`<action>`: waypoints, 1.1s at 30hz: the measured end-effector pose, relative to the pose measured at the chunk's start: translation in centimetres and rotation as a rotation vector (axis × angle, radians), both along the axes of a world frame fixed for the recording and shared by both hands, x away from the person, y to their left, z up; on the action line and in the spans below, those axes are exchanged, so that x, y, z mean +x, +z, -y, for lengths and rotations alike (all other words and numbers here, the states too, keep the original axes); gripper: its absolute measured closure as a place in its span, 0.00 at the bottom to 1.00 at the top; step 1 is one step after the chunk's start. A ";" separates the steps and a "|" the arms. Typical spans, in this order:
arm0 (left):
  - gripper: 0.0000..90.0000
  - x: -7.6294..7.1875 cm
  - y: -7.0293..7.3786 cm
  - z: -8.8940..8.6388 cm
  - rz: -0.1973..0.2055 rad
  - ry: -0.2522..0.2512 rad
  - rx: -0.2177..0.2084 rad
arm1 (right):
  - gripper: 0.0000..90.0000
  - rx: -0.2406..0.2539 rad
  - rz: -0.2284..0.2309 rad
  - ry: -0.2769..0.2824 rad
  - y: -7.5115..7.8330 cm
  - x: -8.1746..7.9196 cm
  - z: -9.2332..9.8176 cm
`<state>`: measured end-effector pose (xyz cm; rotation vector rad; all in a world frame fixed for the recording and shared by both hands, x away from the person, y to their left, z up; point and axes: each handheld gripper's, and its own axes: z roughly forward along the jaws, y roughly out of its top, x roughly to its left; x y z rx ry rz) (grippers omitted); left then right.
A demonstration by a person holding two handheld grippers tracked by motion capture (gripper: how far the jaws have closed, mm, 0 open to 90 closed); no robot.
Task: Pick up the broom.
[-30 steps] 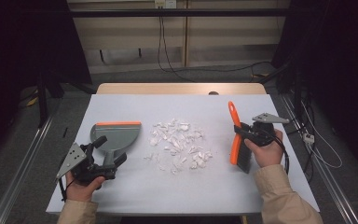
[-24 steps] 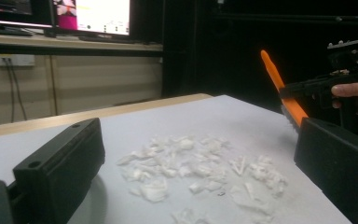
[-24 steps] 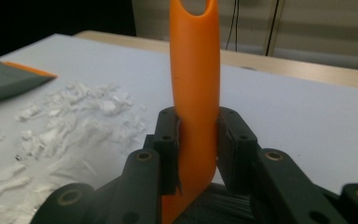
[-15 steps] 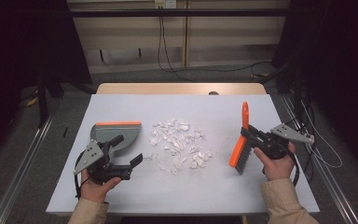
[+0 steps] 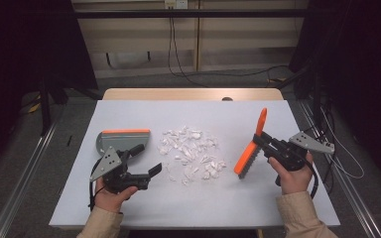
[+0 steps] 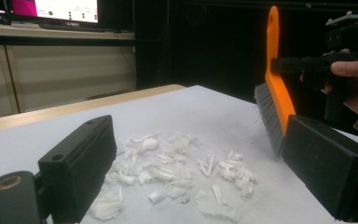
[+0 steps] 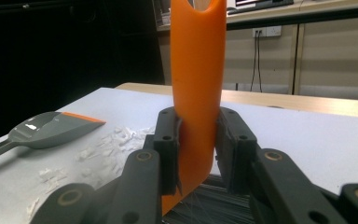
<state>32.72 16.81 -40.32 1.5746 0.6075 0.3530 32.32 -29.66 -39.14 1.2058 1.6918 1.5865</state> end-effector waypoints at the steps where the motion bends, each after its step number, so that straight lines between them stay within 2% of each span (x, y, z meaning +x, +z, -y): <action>1: 0.11 0.0 0.0 0.1 0.001 -0.002 0.000 | 0.80 0.016 -0.001 0.004 0.1 0.0 -0.1; 6: 0.11 0.1 0.0 1.0 -0.008 -0.026 0.000 | 0.80 0.020 0.017 0.032 0.8 0.3 -1.2; 8: 0.12 0.3 0.0 1.5 -0.027 -0.059 -0.002 | 0.80 0.018 0.022 0.048 1.2 0.6 -1.9; 14: 0.16 0.9 -0.2 3.6 -0.049 -0.106 0.016 | 0.80 0.006 0.028 0.108 2.3 1.8 -5.3; 15: 0.17 1.0 -0.2 4.1 -0.053 -0.110 0.031 | 0.80 0.007 0.032 0.113 2.4 1.9 -5.7; 18: 0.20 1.3 -0.4 5.1 -0.081 -0.146 0.032 | 0.80 -0.007 0.037 0.135 2.9 2.7 -7.7; 23: 0.25 2.2 -0.8 6.8 -0.121 -0.154 0.056 | 0.80 -0.021 0.034 0.169 3.6 3.7 -10.7; 25: 0.29 2.4 -1.0 7.4 -0.131 -0.161 0.060 | 0.80 -0.028 0.033 0.187 3.7 4.1 -11.9; 27: 0.38 2.5 -1.1 7.8 -0.124 -0.154 0.092 | 0.80 -0.043 0.028 0.195 3.8 4.4 -12.9; 28: 0.40 2.6 -1.1 8.0 -0.144 -0.150 0.092 | 0.80 -0.048 0.028 0.203 3.9 4.5 -13.5; 30: 0.52 2.7 -1.3 8.0 -0.168 -0.130 0.109 | 0.80 -0.057 0.021 0.220 3.9 4.7 -14.4; 31: 0.54 2.7 -1.3 7.9 -0.174 -0.115 0.126 | 0.80 -0.060 0.021 0.223 3.9 4.7 -14.7; 33: 0.60 2.8 -1.5 7.8 -0.214 -0.100 0.133 | 0.80 -0.059 0.014 0.245 3.9 4.7 -15.6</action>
